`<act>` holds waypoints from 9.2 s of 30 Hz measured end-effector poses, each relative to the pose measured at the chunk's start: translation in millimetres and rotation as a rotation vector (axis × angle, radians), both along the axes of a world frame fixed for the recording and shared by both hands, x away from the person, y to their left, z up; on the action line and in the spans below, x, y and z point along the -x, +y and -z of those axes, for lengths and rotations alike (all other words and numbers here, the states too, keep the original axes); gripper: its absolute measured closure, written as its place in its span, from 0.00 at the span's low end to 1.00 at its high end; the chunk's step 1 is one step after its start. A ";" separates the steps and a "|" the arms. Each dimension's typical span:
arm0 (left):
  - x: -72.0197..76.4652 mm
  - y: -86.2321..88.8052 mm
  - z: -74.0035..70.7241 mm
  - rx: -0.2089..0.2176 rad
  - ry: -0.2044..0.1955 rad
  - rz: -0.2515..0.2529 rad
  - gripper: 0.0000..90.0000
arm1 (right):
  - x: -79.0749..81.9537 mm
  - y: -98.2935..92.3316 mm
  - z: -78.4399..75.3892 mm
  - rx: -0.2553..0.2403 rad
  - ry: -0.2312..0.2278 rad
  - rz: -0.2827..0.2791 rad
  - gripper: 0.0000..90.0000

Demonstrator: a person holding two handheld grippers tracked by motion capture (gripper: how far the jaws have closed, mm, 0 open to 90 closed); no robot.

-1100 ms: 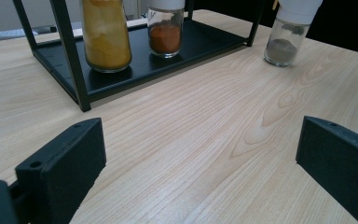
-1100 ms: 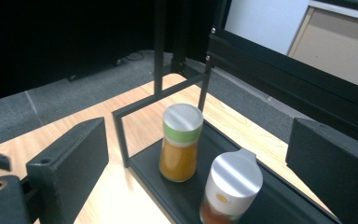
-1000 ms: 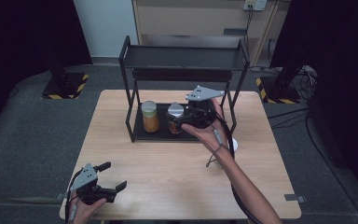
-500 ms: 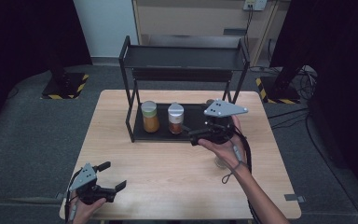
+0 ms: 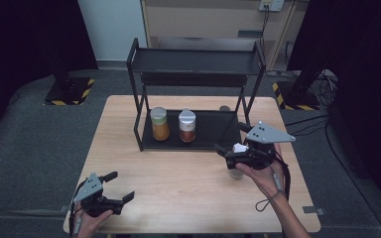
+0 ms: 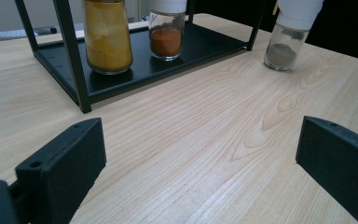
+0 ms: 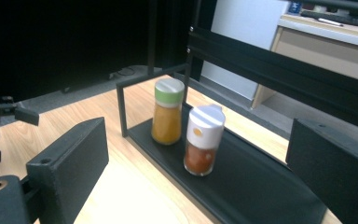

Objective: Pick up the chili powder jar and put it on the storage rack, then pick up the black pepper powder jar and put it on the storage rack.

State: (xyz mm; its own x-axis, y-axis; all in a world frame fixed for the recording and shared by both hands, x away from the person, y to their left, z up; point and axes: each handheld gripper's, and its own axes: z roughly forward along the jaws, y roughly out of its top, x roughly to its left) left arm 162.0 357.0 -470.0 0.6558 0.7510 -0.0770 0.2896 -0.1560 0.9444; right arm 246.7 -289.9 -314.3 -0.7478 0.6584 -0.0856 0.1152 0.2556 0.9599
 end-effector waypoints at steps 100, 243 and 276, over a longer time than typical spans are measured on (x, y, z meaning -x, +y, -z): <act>1.5 0.1 0.7 0.008 -0.039 0.038 0.01 | 58.7 -78.8 135.5 -0.047 0.141 0.115 0.07; 1.8 1.8 1.2 0.015 -0.029 0.024 0.01 | -32.1 -14.6 99.6 0.053 0.196 0.176 0.35; 1.3 2.9 1.8 0.022 -0.027 0.027 0.01 | -84.2 36.1 56.7 0.060 0.191 0.178 0.35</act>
State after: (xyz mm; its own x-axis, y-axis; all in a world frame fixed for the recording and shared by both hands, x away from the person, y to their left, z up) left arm 160.6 359.9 -471.8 0.6778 0.7314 -0.0752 0.2596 -0.1424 0.9552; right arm 330.9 -253.8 -371.0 -0.6268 0.7792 0.0032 0.3411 0.2707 0.9002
